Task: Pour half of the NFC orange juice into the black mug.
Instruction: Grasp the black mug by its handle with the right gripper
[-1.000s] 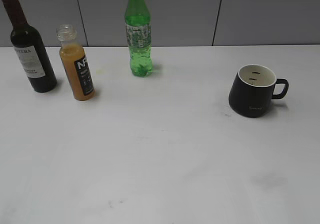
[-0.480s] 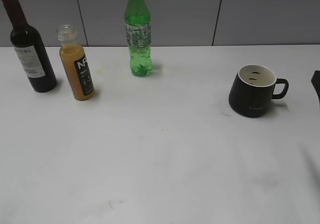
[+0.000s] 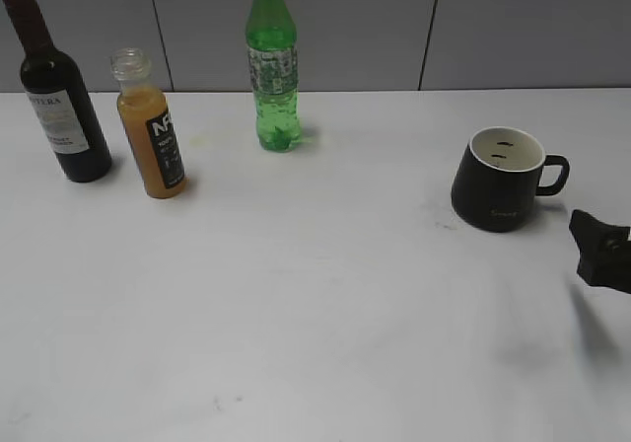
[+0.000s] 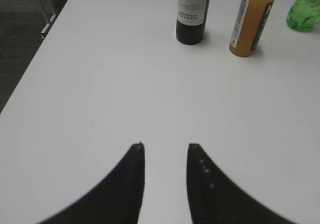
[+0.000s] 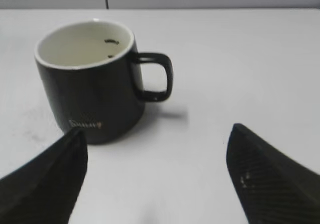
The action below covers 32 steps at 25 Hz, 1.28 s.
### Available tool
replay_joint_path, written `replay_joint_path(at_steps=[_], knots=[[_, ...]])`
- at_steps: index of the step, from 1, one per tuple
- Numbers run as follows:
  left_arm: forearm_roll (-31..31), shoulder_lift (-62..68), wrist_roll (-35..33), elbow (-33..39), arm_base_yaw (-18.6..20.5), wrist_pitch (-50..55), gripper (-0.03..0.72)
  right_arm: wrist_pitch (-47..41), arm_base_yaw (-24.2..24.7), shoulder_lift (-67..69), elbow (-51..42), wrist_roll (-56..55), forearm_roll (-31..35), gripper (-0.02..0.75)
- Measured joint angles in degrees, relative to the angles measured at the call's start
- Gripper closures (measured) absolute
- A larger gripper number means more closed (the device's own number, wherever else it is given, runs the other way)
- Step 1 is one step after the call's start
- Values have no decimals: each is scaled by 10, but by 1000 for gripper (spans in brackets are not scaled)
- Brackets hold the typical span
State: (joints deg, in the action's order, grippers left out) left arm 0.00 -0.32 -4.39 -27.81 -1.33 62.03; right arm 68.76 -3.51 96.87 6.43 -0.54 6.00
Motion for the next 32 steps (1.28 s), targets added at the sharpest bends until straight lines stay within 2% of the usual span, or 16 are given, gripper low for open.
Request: replay_joint_path(at_steps=[5,17,32], knots=[[0,0,0,0,0,0,454,0,0,48,7,1,38,78],[0,0,0,0,0,0,454,4,0,129,91,30,46,80],[0,0,0,0,0,0,454,5,56,184,173,31,-47,80]])
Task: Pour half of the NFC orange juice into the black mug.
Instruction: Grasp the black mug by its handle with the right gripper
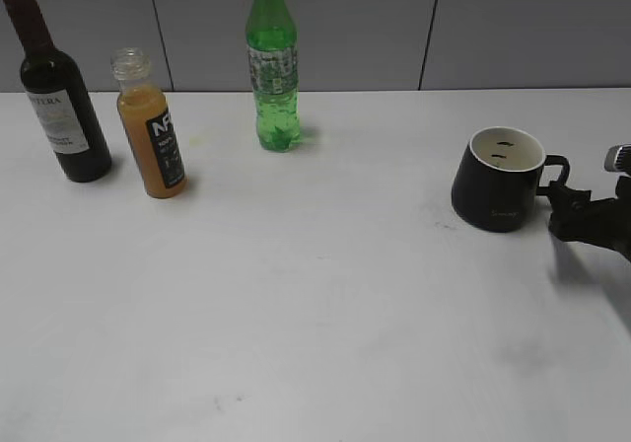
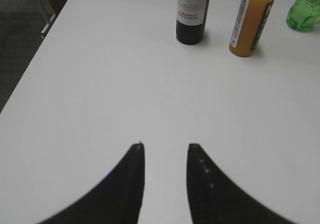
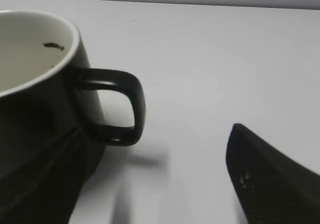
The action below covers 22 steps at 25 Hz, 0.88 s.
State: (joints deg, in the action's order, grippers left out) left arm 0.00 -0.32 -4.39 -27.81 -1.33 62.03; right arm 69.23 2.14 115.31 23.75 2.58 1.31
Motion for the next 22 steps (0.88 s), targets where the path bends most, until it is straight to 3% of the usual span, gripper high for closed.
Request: replay_joint_path(at_steps=[22], knots=[[0,0,0,0,0,0,454,1,10,53,74,0,-28,92]])
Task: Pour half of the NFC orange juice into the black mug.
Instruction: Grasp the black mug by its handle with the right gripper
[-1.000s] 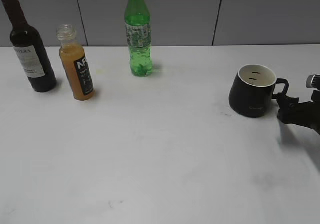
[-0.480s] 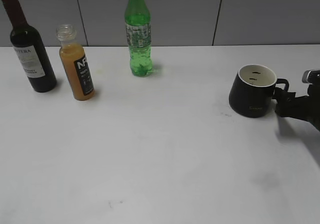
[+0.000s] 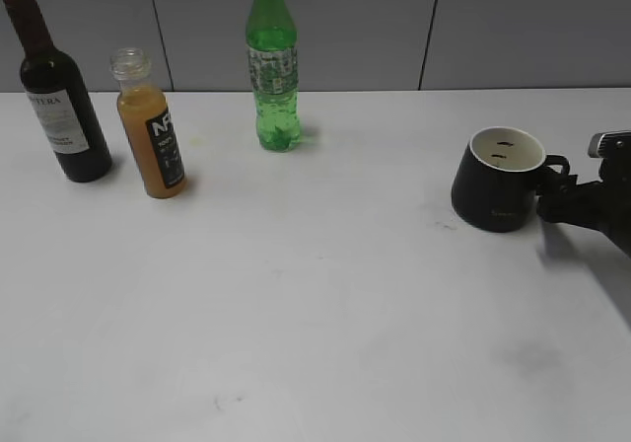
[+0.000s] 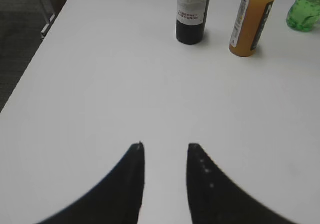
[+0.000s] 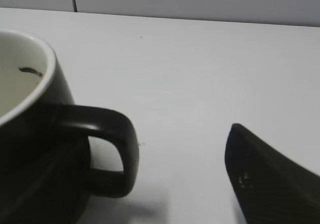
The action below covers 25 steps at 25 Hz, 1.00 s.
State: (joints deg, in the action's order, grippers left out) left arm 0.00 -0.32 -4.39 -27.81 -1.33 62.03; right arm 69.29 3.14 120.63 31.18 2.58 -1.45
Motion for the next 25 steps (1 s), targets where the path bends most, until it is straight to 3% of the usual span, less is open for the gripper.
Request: replay_joint_path(at_steps=[9,21,25], knots=[[0,0,0,0,0,0,454,1,3,30,31,-1,-7,98],[0,0,0,0,0,0,454,1,26,62,81,-19,-71,104],[0,0,0,0,0,0,454,5,28,73,89,-30,-78,177]])
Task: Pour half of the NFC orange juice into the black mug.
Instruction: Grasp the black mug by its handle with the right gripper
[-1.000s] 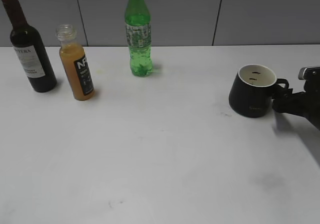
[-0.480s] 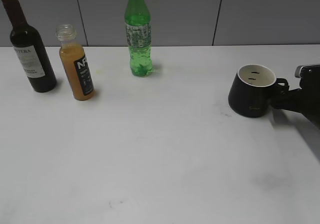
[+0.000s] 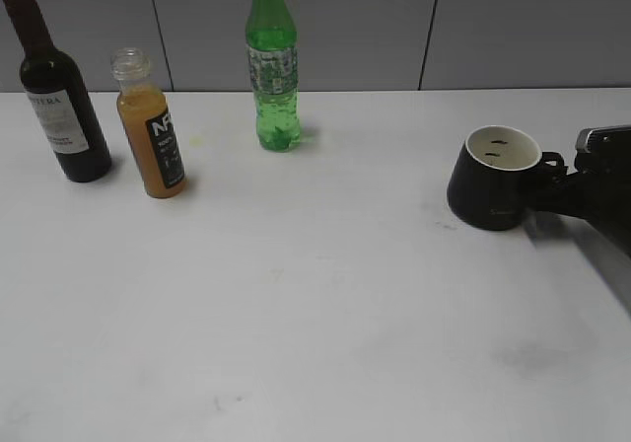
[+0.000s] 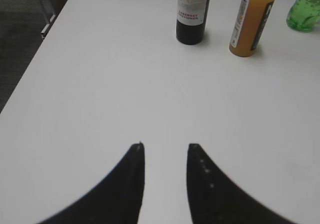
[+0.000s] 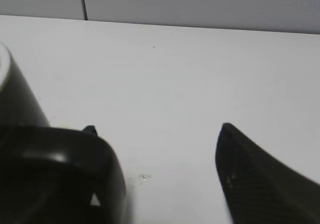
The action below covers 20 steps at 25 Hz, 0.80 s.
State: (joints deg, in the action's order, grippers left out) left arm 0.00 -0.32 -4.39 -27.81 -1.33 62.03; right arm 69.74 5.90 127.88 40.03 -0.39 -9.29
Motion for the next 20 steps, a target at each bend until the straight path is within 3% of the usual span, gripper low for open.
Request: replay_joint_path(at_steps=[2,4,6,8,20], knots=[[0,0,0,0,0,0,454,2,0,1,0,-1,-5,269],[0,0,0,0,0,0,454,3,0,2,0,-1,-18,396],[0,0,0,0,0,0,454,3,0,2,0,-1,-33,570],[0,0,0,0,0,0,454,5,0,2,0,-1,-37,671],[0,0,0,0,0,0,454,-16,-1,-23,-2,10,-35,692]])
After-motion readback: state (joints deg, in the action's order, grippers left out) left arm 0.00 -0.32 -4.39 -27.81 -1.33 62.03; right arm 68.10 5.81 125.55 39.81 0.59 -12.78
